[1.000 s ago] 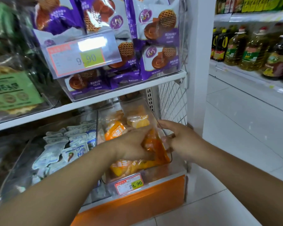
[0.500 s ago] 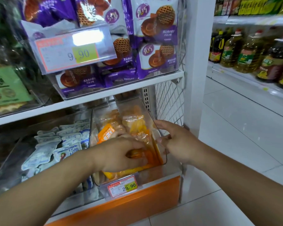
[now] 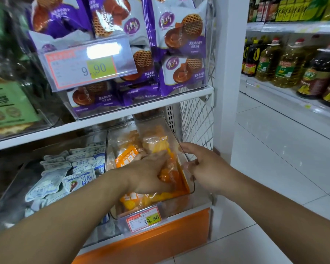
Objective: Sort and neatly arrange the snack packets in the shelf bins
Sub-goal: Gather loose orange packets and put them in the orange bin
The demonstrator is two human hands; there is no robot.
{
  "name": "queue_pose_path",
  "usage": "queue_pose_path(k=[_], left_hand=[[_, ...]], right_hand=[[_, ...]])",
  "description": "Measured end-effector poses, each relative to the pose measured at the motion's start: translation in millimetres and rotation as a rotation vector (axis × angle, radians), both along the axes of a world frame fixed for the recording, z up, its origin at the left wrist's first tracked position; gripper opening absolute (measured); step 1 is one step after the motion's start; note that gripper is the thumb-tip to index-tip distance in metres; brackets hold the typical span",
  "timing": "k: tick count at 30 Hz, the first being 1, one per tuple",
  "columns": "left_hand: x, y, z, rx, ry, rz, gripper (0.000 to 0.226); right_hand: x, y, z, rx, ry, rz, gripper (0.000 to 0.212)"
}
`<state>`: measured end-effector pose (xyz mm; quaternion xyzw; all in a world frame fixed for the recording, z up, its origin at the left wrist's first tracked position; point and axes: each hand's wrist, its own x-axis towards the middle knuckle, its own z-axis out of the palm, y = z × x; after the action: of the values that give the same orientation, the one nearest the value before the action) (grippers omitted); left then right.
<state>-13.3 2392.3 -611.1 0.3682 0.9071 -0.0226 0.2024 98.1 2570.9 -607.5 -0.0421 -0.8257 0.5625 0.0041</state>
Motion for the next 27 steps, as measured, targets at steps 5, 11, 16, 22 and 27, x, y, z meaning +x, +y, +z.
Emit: queue_pose_path(k=[5, 11, 16, 22, 27], left_hand=[[-1, 4, 1, 0.030, -0.014, 0.045, 0.076], [-5, 20, 7, -0.087, -0.038, 0.114, 0.096], [-5, 14, 3, -0.031, -0.034, 0.109, 0.092], [-6, 15, 5, 0.042, -0.152, 0.167, 0.081], [-11, 25, 6, -0.013, -0.146, 0.157, 0.063]], right_hand=[[-1, 1, -2, 0.012, -0.008, -0.007, 0.046], [-3, 2, -4, 0.043, -0.029, -0.016, 0.048], [-3, 3, -3, 0.036, -0.032, -0.009, 0.050], [-4, 3, -3, 0.028, -0.035, -0.014, 0.049], [-4, 3, -2, 0.053, -0.027, -0.016, 0.050]])
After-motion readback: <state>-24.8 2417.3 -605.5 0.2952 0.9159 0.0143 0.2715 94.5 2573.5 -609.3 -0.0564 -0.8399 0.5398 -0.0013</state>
